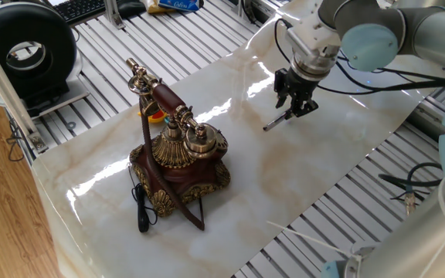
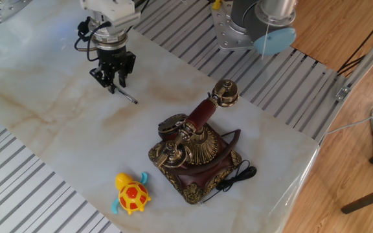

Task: Dial a number on an old rotary phone

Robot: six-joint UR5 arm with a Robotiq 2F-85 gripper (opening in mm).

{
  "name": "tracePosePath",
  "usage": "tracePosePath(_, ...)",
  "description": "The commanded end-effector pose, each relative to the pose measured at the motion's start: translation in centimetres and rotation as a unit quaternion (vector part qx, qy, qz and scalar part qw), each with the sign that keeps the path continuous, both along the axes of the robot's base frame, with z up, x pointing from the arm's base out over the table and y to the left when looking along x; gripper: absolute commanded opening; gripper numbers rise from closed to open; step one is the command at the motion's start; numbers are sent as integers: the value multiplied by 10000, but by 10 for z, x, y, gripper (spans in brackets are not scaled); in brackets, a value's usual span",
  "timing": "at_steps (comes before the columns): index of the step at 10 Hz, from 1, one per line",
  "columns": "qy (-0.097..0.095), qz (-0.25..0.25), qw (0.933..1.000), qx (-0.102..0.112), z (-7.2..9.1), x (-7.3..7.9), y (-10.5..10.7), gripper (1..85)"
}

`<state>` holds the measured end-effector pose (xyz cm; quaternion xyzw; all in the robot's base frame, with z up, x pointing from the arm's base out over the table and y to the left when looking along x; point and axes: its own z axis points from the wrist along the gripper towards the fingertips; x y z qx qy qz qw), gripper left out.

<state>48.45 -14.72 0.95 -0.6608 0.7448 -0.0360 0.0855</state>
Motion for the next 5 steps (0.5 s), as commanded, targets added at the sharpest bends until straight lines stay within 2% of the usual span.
tracePosePath(1, -114, 0, 9999, 15, 0, 4, -3, 390)
tracePosePath(3, -99, 145, 9998, -82, -4, 4, -15, 387)
tracePosePath(5, -18, 218, 9997, -79, -7, -1, -21, 383)
